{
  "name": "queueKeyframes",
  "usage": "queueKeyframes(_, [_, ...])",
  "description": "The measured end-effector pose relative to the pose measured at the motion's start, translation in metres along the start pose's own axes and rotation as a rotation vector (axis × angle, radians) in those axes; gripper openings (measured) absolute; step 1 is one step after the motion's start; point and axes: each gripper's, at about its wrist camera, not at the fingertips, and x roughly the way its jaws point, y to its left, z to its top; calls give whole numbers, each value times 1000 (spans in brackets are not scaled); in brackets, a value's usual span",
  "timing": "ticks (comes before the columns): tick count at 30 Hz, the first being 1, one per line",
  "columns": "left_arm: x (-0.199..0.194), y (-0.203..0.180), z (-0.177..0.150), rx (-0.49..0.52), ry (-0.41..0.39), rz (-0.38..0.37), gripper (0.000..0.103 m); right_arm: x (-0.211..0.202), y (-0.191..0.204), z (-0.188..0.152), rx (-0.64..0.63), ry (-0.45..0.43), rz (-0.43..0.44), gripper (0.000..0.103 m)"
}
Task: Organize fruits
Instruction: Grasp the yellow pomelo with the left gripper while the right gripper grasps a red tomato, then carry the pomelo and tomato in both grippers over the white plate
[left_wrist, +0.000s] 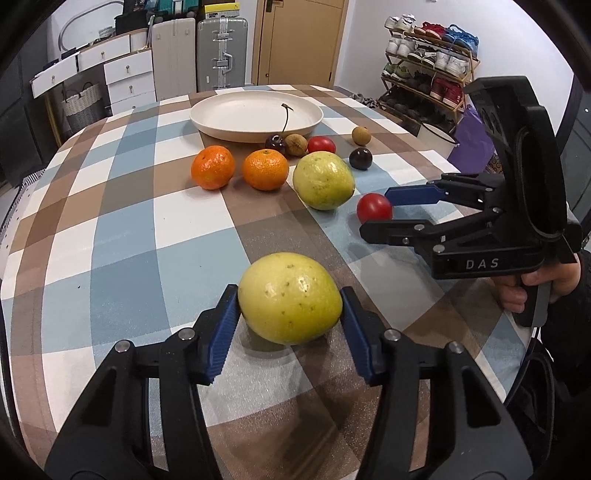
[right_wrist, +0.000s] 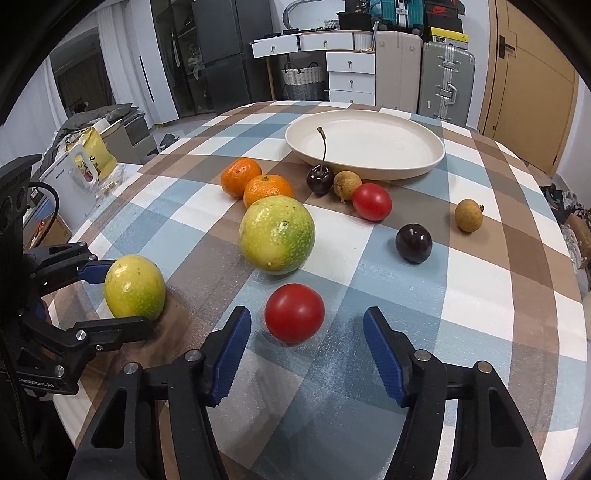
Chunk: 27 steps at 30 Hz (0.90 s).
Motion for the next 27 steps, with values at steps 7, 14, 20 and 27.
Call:
queueKeyframes(7, [-7, 8, 4, -55, -51, 24, 51, 3, -1, 3, 9, 5, 1, 50])
queueKeyframes(14, [-12, 15, 9, -106, -101, 50, 51, 1, 0, 2, 10, -8, 27, 33])
queueKeyframes(20, [-14, 13, 14, -116, -127, 62, 51, -5, -3, -3, 17, -24, 33, 32])
queueKeyframes(27, [-17, 11, 24, -124, -160, 77, 51, -24, -20, -1, 51, -86, 37, 32])
